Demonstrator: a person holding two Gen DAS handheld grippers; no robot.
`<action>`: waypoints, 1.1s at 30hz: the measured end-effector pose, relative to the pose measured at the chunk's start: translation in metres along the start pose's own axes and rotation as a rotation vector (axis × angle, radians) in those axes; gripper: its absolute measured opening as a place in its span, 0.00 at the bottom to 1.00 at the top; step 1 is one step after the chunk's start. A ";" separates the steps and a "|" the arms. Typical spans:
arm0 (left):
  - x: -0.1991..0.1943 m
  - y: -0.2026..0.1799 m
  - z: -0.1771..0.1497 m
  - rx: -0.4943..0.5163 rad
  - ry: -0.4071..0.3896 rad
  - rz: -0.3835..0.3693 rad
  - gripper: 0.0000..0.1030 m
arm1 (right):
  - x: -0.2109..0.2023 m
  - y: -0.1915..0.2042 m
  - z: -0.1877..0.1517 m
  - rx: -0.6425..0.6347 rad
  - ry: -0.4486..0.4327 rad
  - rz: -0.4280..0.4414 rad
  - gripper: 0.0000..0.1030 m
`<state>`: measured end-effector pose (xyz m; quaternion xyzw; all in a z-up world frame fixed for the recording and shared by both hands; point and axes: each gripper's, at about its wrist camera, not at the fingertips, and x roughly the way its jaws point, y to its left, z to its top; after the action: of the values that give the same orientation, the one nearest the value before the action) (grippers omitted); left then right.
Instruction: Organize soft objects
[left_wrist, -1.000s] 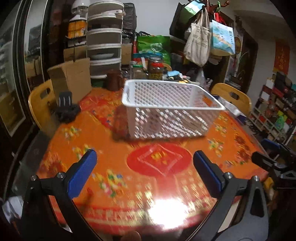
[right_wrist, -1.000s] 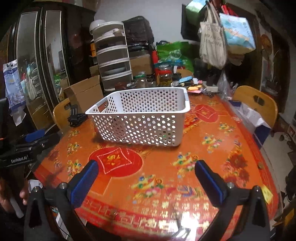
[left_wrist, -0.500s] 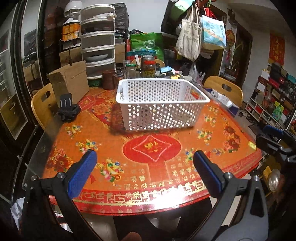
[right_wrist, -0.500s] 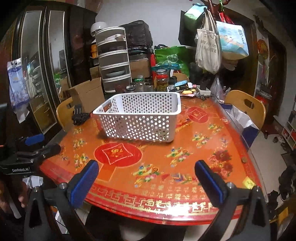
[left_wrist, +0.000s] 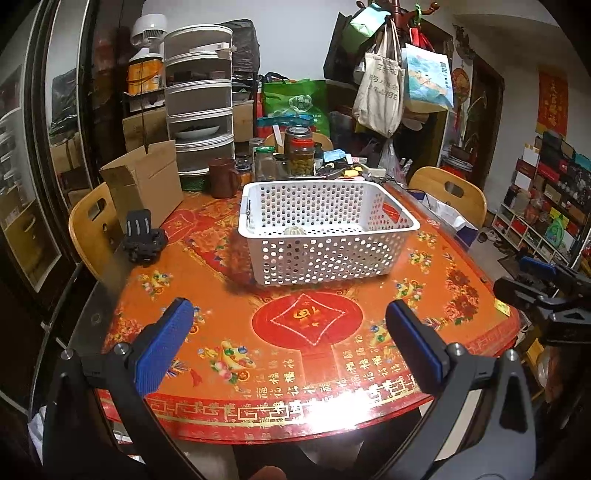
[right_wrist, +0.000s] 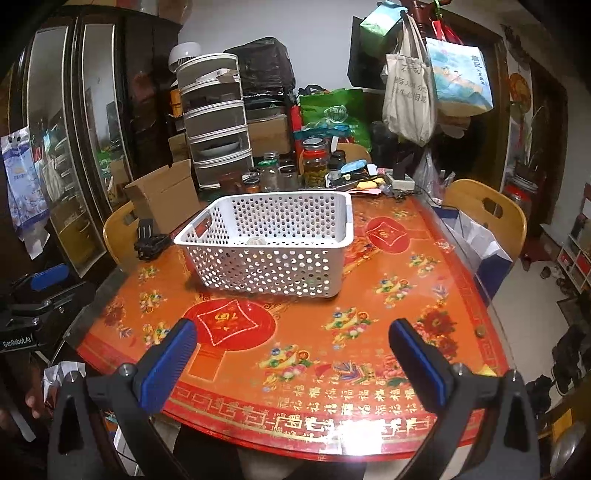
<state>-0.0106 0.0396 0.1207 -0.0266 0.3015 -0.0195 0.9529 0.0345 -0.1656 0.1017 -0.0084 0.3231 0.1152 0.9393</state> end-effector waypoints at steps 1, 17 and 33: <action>0.000 -0.001 -0.001 -0.001 -0.002 -0.001 1.00 | 0.001 0.002 -0.001 -0.003 0.001 0.002 1.00; 0.004 -0.009 -0.008 0.022 0.000 0.000 1.00 | 0.005 0.012 -0.004 -0.022 0.004 -0.029 1.00; 0.007 -0.005 -0.010 0.012 0.009 -0.002 1.00 | 0.004 0.018 -0.007 -0.034 0.012 -0.035 1.00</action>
<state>-0.0111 0.0340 0.1086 -0.0210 0.3058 -0.0225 0.9516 0.0293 -0.1478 0.0942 -0.0305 0.3267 0.1043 0.9388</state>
